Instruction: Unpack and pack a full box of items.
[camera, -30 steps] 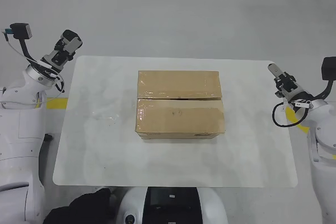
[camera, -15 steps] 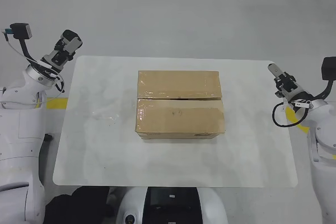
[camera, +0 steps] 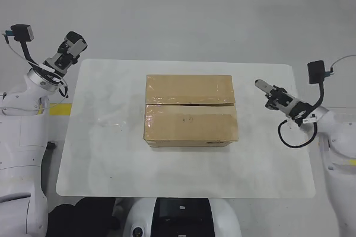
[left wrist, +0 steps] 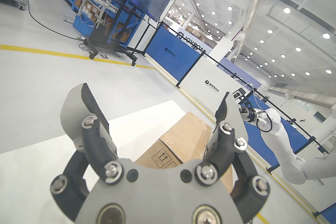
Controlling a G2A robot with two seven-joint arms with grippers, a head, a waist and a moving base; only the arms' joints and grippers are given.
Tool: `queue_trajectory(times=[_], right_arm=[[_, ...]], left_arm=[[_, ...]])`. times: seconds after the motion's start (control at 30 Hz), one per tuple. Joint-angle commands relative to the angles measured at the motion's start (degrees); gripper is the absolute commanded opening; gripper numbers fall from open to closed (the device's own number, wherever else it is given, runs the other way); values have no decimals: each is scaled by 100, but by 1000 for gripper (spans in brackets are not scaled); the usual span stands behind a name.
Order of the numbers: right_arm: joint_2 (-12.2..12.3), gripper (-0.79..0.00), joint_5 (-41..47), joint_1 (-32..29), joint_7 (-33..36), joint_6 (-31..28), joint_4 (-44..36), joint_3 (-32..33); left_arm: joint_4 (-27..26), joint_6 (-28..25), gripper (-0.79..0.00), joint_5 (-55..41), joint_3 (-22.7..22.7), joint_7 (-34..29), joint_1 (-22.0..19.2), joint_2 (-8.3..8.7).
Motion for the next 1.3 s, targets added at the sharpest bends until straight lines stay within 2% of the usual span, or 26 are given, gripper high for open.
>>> queue_trajectory(times=[0.0, 0.13, 0.27, 0.47, 0.9, 1.07, 1.27], right_arm=[[23, 0, 76, 194, 589, 69, 140, -126], [37, 0, 484, 567, 1204, -9, 424, -323], [46, 0, 750, 852, 1447, -86, 633, -441], [12, 0, 1462, 1104, 1407, -28, 997, -605], [12, 0, 1462, 1104, 1407, -28, 997, -605], [39, 0, 1622, 859, 1505, -655, 1317, -537], [19, 0, 2176, 682, 1341, -1145, 1759, -551]], left_arm=[[0, 0, 0, 0, 0, 0, 0, 0], [0, 0, 0, 0, 0, 0, 0, 0], [0, 0, 0, 0, 0, 0, 0, 0], [0, 0, 0, 0, 0, 0, 0, 0], [0, 0, 0, 0, 0, 0, 0, 0], [0, 0, 0, 0, 0, 0, 0, 0], [0, 0, 0, 0, 0, 0, 0, 0]])
